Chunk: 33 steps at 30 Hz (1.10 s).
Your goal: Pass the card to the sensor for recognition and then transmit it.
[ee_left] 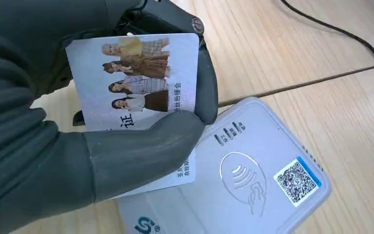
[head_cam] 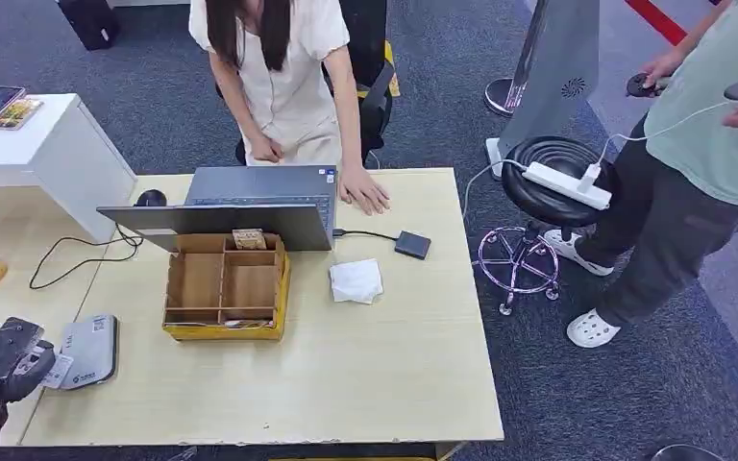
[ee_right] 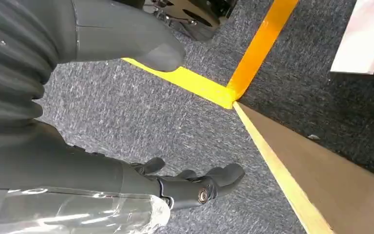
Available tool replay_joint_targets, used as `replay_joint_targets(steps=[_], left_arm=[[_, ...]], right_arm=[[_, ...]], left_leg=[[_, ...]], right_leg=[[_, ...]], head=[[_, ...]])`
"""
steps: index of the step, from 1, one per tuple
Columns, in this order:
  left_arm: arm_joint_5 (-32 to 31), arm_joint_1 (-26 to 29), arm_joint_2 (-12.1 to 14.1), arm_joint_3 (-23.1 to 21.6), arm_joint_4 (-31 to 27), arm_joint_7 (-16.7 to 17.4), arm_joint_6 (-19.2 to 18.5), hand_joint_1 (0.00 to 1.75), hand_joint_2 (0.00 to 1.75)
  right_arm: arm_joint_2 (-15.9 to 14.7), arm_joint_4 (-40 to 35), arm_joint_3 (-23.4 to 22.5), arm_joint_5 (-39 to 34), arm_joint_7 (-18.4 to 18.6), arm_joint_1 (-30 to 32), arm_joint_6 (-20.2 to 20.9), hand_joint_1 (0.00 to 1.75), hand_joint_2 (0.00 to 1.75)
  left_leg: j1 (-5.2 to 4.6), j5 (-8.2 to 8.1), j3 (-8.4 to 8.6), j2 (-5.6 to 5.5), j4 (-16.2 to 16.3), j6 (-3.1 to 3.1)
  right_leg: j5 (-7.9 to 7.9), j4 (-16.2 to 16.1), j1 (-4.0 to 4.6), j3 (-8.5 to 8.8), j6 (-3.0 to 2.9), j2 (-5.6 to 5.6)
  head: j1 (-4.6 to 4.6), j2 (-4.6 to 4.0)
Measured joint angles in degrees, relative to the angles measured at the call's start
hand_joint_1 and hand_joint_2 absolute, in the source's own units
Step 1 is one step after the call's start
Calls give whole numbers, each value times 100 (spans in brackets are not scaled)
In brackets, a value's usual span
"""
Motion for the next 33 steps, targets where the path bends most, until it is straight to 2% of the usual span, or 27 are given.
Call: replay_joint_targets(steps=[6,17,25,33], left_arm=[[288,175,13,17,-179,57,-188,175,175],[693,317,-55,17,-330,170,-269,175,175],[666,336,-206,4,-343,113,-35,175,175],[701,335,-240,0,-345,105,38,175,175]], right_arm=[[0,0,0,20,2,-2,9,0,175],[0,0,0,103,4,-8,15,0,175],[0,0,0,138,35,-28,15,0,175],[0,-2,0,170,35,-30,17,0,175]], left_leg=[[0,0,0,1,0,0],[0,0,0,0,0,0],[0,0,1,0,0,0],[0,0,2,1,0,0]], right_leg=[[0,0,0,-1,0,1],[0,0,0,-1,0,0],[0,0,0,-1,0,1],[0,0,0,-1,0,1]], head=[[0,0],[0,0],[0,0],[0,0]])
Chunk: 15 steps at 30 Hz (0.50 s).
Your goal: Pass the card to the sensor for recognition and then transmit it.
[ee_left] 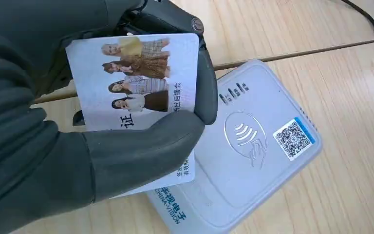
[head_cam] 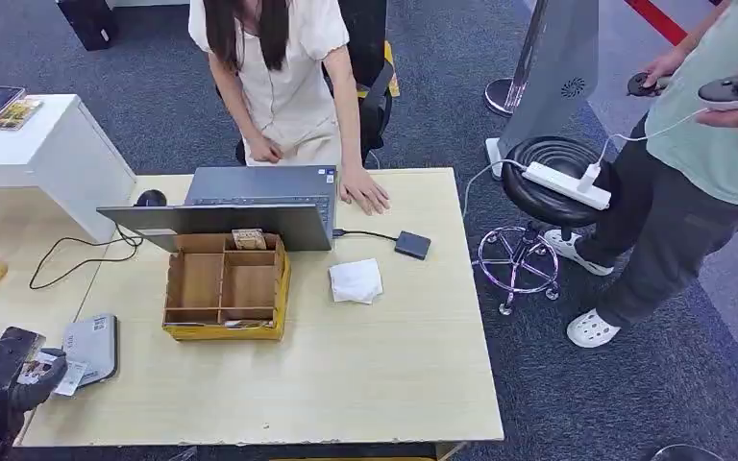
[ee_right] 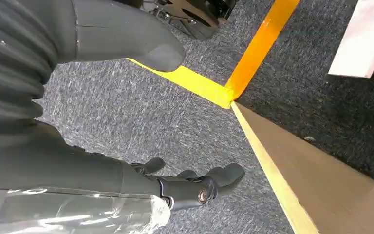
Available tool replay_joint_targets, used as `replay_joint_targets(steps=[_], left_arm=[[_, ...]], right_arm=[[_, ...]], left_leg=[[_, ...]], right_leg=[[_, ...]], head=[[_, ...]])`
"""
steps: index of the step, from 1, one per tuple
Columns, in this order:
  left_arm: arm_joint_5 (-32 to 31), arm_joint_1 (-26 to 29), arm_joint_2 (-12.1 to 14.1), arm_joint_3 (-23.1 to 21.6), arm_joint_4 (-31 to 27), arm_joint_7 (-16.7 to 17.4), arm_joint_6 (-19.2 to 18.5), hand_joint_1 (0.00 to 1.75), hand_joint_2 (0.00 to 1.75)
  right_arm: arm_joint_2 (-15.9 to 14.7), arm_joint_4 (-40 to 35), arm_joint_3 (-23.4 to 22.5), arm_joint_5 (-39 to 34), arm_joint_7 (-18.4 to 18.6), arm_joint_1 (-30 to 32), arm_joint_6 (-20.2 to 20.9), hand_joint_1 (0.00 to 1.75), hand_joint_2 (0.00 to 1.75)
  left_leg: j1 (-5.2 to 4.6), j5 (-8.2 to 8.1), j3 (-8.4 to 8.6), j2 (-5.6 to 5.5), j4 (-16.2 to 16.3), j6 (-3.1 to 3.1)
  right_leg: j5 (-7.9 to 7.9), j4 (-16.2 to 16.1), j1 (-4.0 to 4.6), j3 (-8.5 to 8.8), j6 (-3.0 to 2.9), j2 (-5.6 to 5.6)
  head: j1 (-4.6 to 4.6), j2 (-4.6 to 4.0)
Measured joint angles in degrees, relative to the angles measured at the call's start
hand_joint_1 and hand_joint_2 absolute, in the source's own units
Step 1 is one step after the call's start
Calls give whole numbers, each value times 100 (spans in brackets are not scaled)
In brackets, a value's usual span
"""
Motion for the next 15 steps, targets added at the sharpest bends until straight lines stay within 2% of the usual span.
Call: replay_joint_targets(steps=[15], left_arm=[[74,34,-2,20,0,0,323,175,175]], right_arm=[[0,0,0,20,11,-2,2,0,175]], left_leg=[[0,0,-1,-1,0,0]], right_leg=[[0,0,0,0,0,-1]], head=[[0,0]])
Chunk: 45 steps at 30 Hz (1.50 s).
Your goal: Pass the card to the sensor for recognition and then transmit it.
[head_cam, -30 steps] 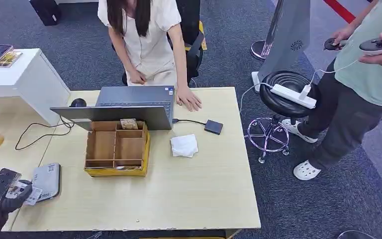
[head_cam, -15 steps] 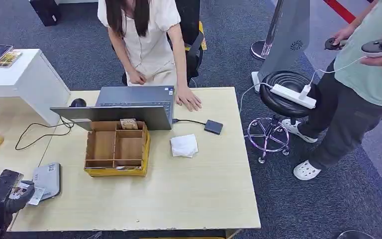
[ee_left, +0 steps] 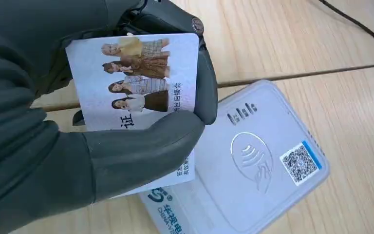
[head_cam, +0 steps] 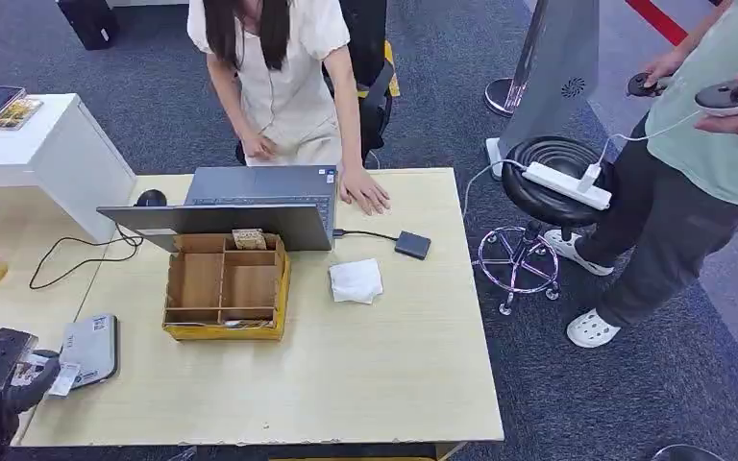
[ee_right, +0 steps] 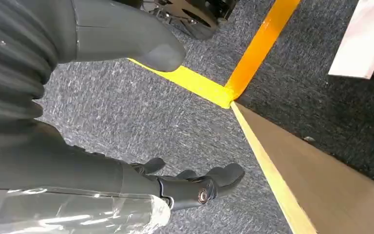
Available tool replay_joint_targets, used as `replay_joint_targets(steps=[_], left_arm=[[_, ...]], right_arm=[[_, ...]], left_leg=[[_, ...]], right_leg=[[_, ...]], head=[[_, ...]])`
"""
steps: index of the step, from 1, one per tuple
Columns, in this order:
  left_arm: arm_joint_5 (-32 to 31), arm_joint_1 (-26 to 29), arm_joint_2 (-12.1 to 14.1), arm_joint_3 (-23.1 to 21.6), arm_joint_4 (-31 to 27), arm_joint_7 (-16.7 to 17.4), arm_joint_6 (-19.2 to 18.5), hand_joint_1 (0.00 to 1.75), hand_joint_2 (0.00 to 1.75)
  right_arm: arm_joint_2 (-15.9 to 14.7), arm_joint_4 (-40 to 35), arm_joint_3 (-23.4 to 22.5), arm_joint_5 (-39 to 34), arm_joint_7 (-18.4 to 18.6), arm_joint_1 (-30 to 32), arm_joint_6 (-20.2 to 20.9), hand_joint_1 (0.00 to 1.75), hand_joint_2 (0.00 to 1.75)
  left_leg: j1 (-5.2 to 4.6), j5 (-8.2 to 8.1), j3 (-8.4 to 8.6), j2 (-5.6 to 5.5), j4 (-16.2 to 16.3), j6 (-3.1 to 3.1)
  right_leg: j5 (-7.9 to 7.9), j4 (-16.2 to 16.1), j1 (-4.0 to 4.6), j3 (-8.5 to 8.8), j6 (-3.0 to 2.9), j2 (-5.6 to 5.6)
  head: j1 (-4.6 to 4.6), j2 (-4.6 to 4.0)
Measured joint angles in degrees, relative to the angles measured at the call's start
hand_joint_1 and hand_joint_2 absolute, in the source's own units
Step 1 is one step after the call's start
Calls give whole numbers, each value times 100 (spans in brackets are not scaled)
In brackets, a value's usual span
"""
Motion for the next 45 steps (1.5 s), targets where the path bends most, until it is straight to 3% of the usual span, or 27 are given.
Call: replay_joint_targets(steps=[31,45], left_arm=[[-81,-220,-236,-11,24,-11,138,175,175],[-57,-599,-393,-175,448,-114,417,175,175]], right_arm=[[0,-35,-2,120,59,-40,24,0,175],[0,-68,-2,195,127,-65,98,0,175]], left_leg=[[0,0,1,0,0,0],[0,0,2,-1,0,0]], right_leg=[[0,0,0,0,0,0],[0,0,0,0,0,-2]], head=[[0,0],[0,0]])
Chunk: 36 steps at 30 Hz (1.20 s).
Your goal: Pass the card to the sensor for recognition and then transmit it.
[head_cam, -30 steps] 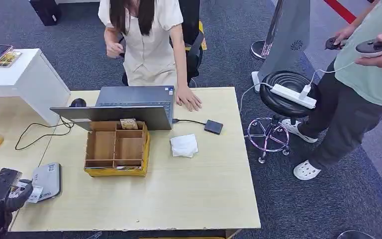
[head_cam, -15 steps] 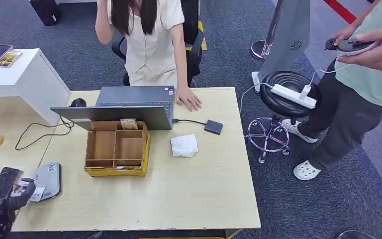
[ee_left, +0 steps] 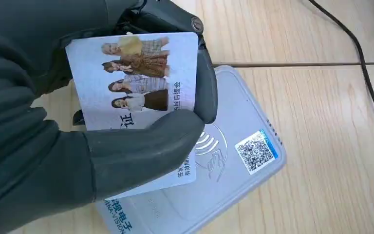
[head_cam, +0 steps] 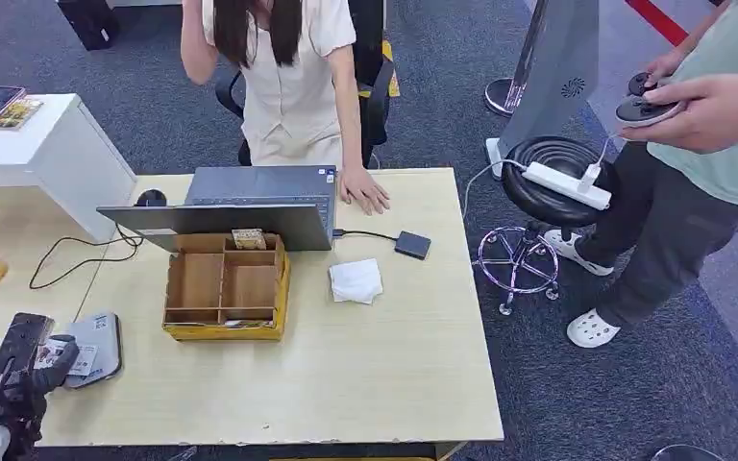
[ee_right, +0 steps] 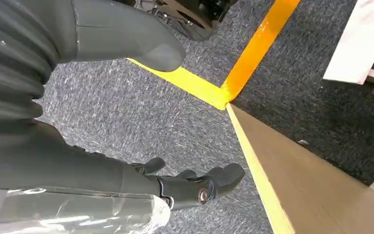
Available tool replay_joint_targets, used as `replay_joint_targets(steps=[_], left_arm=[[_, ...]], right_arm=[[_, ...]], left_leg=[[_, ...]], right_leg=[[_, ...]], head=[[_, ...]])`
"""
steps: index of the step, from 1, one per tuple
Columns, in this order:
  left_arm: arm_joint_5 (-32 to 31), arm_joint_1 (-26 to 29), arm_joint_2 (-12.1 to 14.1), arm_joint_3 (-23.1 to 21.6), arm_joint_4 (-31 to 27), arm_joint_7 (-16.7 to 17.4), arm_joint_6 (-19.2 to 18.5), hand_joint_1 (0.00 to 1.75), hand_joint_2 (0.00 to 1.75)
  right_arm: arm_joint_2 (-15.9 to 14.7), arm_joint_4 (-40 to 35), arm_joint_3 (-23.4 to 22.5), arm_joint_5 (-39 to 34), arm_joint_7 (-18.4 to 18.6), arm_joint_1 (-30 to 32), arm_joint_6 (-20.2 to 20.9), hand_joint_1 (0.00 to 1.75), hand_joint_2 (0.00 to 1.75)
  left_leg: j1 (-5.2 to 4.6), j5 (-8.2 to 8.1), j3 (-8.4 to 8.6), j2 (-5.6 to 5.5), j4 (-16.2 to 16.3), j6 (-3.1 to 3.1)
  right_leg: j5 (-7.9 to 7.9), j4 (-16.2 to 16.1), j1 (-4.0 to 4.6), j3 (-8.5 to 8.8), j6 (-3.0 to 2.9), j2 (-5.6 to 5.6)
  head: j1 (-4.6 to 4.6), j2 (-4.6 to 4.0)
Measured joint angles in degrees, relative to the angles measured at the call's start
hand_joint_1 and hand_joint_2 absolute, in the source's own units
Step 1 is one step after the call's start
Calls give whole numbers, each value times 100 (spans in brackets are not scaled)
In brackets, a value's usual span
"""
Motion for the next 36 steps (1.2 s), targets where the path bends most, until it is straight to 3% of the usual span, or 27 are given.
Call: replay_joint_targets(steps=[10,36], left_arm=[[-105,-267,-157,-149,476,-306,474,175,175],[-330,-509,-232,-182,778,-612,888,175,175]], right_arm=[[4,-15,0,42,20,-13,2,0,175],[4,-15,-55,42,-43,-19,17,0,175]], left_leg=[[-1,1,3,-3,0,0],[-1,6,6,-2,0,-3]], right_leg=[[0,0,-1,4,0,-3],[1,1,-1,7,0,-6]], head=[[0,0],[0,0]])
